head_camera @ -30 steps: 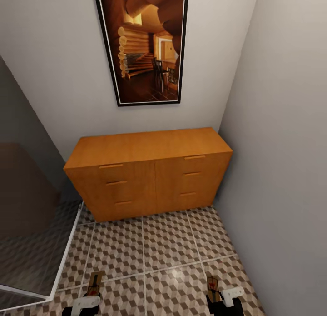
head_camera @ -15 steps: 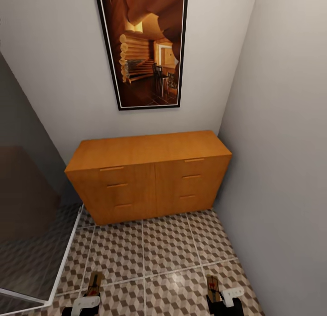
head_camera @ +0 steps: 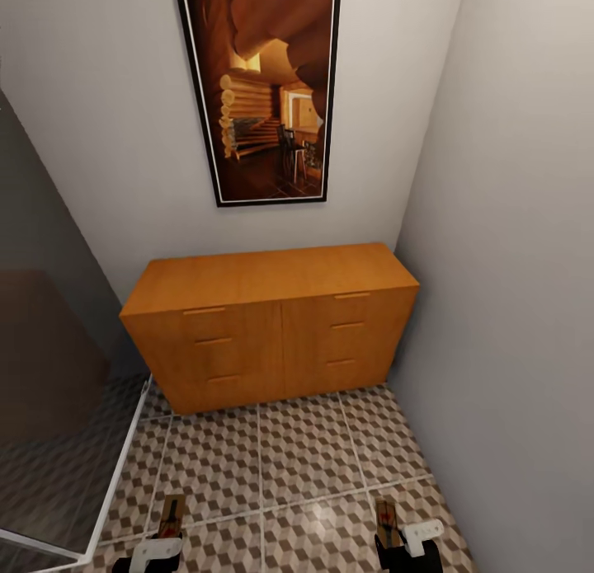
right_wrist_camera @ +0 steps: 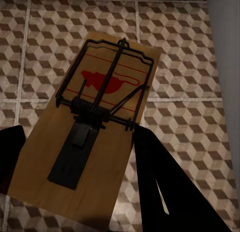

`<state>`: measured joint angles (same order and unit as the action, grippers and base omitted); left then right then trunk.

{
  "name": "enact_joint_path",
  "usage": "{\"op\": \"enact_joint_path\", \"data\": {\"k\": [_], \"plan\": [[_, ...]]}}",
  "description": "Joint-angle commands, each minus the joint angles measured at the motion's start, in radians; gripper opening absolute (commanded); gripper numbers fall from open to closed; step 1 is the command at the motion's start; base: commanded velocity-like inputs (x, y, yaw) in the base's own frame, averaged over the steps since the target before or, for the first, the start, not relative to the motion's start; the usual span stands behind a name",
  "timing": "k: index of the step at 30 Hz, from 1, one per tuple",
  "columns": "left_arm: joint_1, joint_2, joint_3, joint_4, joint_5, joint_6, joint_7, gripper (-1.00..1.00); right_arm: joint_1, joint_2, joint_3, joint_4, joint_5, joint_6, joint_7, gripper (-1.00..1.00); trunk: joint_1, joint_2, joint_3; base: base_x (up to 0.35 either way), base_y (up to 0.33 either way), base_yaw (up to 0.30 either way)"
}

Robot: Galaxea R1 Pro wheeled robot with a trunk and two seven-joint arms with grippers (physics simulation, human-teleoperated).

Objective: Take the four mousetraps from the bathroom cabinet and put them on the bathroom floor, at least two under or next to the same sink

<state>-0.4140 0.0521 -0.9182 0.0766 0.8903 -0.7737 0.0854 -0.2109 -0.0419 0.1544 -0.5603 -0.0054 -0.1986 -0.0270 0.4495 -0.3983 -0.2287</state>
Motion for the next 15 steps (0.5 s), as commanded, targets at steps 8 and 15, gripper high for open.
{"op": "enact_joint_path", "data": {"k": [8,15], "plan": [[-0.001,-0.001,-0.007,0.000,-0.007,0.119,0.006,-1.00,-0.001,-0.002,0.004,0.000,-0.002,-0.002,-0.005,-1.00,0.001,-0.002,0.011,0.000,0.000,0.000],[-0.001,-0.010,-0.007,0.000,-0.007,0.134,0.005,-1.00,-0.001,-0.001,0.006,0.000,-0.002,-0.003,-0.005,-1.00,0.001,-0.002,0.022,0.000,0.000,0.000]]}}
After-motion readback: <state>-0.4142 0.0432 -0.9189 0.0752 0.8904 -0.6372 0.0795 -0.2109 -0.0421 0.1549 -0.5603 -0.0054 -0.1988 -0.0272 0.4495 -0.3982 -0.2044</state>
